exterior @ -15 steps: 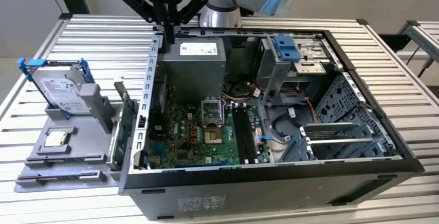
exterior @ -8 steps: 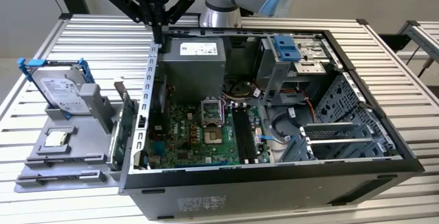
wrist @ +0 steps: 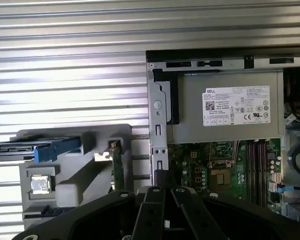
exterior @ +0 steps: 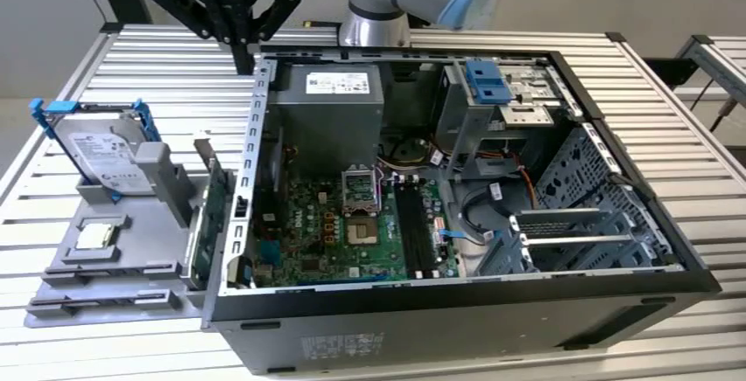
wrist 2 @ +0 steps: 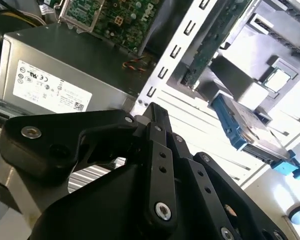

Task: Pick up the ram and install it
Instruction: 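Reach for the ram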

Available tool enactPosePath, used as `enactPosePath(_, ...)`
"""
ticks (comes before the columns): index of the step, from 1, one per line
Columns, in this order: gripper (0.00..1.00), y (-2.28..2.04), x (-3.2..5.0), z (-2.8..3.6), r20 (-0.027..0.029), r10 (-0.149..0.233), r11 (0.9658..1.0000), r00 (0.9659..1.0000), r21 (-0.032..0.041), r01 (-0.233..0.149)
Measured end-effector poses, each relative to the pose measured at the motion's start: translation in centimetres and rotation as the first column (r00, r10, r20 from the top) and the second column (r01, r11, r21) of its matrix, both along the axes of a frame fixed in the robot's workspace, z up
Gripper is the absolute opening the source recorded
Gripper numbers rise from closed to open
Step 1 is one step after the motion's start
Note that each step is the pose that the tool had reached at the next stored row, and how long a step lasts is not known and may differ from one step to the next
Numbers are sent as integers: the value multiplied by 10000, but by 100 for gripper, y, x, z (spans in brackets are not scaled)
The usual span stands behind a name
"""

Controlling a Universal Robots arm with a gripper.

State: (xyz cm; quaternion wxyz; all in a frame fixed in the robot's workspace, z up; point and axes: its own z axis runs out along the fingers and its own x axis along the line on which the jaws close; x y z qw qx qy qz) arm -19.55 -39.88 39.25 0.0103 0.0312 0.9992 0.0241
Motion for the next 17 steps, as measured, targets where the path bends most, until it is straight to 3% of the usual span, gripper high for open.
enactPosePath(17,0,0,-542,-4,0,146,9999,9999,0,-146)
